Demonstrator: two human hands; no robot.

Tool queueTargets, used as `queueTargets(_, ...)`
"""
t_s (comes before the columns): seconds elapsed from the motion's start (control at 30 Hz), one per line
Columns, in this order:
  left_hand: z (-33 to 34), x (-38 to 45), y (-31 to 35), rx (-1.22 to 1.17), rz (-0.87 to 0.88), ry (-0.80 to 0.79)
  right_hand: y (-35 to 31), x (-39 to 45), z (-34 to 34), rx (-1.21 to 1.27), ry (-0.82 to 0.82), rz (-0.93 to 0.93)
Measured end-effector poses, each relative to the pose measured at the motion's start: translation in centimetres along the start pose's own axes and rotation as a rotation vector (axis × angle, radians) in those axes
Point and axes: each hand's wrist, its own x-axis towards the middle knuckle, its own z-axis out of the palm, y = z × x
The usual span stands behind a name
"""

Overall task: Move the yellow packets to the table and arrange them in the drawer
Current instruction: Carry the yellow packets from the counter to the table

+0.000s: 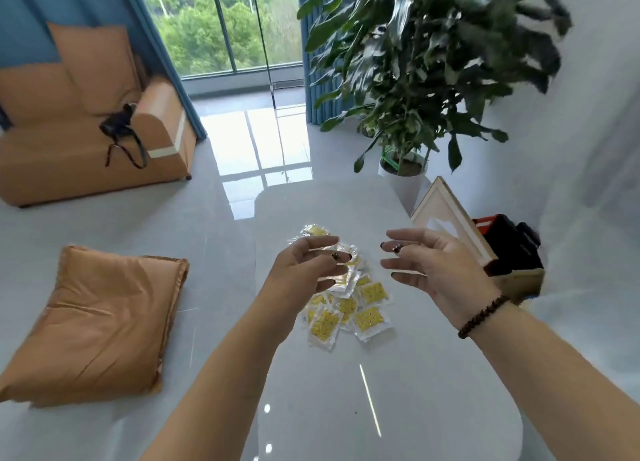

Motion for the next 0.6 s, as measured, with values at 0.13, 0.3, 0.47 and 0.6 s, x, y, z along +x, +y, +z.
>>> queueTargets(0.13,-0.4,-3.7,0.8,-0.013,0.006,-0.144,0.9,-5.9,0.8,0.029,0.119,-0.059)
queueTargets(0.3,-0.3,-7.9,1.2,0.071,0.026,-0.337,2.8,-13.6,1.2,0.157,0.305,-0.131)
queueTargets(0.47,2.6,-12.6,1.0,0.136,0.039,-0.518,5.1,-21.7,-0.6,0.223,0.506,-0.165)
queueTargets(0.6,6.5,-17.2,0.0,0.175,0.04,-0.665,6.6,-28.3,-3.6,0.276,0.65,-0.195)
